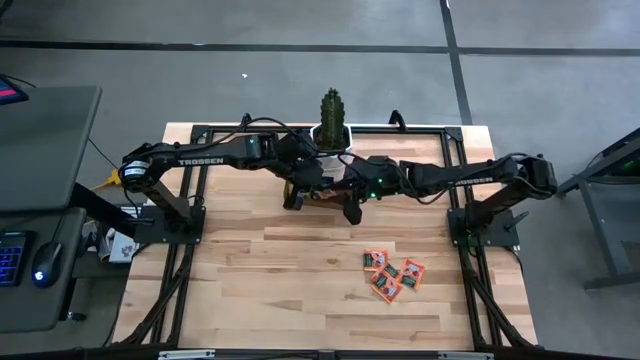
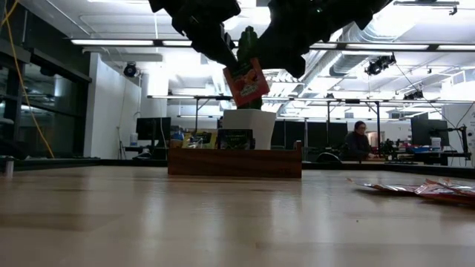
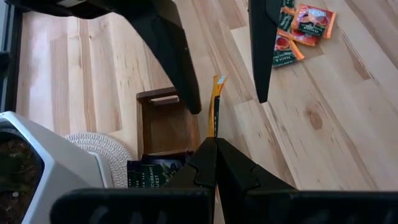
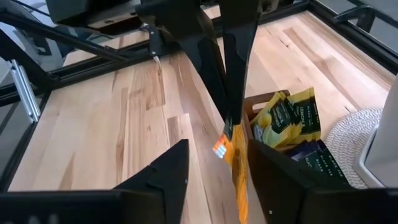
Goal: Pick & Place Tea
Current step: Put the orange tea bag into the right section of the wooden organizer
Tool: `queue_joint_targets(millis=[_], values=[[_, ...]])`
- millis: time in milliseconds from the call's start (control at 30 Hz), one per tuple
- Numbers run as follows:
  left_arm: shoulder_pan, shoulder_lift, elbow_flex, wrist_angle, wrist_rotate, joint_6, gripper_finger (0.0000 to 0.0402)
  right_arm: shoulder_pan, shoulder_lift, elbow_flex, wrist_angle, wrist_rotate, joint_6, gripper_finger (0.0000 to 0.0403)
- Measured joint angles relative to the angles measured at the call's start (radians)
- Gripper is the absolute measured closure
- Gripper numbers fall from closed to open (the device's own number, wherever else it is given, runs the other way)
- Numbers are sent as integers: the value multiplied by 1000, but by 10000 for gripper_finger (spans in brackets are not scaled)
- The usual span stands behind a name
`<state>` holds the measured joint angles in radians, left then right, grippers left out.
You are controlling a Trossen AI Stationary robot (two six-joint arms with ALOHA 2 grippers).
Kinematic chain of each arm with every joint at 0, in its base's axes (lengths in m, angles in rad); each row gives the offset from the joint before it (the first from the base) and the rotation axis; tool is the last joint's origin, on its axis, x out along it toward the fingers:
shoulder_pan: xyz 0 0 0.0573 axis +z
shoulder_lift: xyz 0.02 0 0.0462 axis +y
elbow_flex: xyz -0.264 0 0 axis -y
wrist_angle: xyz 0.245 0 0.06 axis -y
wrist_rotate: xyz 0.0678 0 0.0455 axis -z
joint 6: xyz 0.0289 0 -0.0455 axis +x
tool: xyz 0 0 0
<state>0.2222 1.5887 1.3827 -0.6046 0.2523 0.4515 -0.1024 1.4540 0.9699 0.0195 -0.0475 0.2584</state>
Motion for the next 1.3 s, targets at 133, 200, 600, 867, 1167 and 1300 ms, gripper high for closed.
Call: queue_joint_targets(millis=[133, 200, 600, 867, 1167, 1300], values=[[0, 0, 0, 0, 0, 0, 401, 0, 0, 0, 0, 2, 2, 269], [0, 0, 0, 0, 0, 0, 401, 0, 0, 0, 1, 4, 2, 282], [0, 0, 0, -6, 1, 0, 401, 0, 0, 0, 7, 22, 13, 352], [0, 0, 0, -9, 2, 0, 401, 0, 0, -3, 25, 22, 11, 399], [0, 0, 0, -11, -70, 0, 400, -2, -3, -3, 59, 65, 30, 402], [0, 0, 0, -17, -112, 0, 383, -2, -4, -2, 38, 111, 54, 402]])
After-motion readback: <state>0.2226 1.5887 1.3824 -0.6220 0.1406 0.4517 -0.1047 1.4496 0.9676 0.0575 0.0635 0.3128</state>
